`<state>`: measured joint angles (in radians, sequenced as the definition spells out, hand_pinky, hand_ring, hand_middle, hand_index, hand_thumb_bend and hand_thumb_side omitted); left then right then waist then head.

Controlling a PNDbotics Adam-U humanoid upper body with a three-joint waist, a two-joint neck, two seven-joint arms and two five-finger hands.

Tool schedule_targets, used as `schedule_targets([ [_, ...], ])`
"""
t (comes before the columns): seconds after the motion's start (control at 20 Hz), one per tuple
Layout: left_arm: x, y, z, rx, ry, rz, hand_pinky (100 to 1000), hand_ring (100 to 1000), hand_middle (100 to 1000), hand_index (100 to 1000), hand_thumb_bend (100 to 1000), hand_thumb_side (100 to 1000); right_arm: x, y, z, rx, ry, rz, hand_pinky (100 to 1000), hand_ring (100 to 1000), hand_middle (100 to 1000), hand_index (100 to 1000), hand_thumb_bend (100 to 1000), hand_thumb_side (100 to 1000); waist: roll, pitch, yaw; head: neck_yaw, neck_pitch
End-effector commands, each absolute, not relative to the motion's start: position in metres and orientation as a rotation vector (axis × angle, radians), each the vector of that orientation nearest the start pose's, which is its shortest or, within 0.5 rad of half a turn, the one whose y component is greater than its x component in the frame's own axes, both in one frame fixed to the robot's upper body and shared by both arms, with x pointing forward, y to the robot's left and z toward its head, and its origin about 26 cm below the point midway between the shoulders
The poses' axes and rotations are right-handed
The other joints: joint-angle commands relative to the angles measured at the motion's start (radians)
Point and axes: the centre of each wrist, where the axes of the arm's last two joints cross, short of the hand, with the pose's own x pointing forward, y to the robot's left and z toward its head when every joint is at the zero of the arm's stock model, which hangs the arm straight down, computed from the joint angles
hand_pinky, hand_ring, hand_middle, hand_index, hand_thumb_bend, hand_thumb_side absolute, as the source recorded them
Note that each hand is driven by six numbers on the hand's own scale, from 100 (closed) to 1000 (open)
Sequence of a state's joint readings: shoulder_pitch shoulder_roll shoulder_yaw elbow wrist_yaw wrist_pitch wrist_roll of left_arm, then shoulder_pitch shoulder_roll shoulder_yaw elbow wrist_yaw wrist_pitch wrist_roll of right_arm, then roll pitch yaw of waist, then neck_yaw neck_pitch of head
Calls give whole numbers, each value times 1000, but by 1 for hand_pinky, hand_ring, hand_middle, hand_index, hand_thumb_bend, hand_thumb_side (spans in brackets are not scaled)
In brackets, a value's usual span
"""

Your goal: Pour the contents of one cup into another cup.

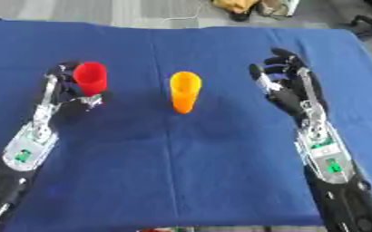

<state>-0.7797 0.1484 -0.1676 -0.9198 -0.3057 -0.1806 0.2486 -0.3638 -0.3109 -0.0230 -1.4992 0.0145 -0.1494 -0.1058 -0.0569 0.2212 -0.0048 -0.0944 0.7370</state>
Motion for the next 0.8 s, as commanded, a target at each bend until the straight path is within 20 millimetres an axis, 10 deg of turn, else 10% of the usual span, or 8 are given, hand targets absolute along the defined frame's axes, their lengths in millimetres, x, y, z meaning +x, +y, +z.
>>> schedule_targets([
  [0.05,456,170,93,351,-1947,-518,418,619,708,832,815,333,366,-293,114,-280,-2048,216,463,686,675,856,500,464,2,-13,-3,2,-4],
  [0.8,456,163,94,310,-1945,-587,370,559,624,820,766,303,367,-293,115,-277,-2050,218,463,686,675,856,495,467,3,-13,-6,2,-6],
])
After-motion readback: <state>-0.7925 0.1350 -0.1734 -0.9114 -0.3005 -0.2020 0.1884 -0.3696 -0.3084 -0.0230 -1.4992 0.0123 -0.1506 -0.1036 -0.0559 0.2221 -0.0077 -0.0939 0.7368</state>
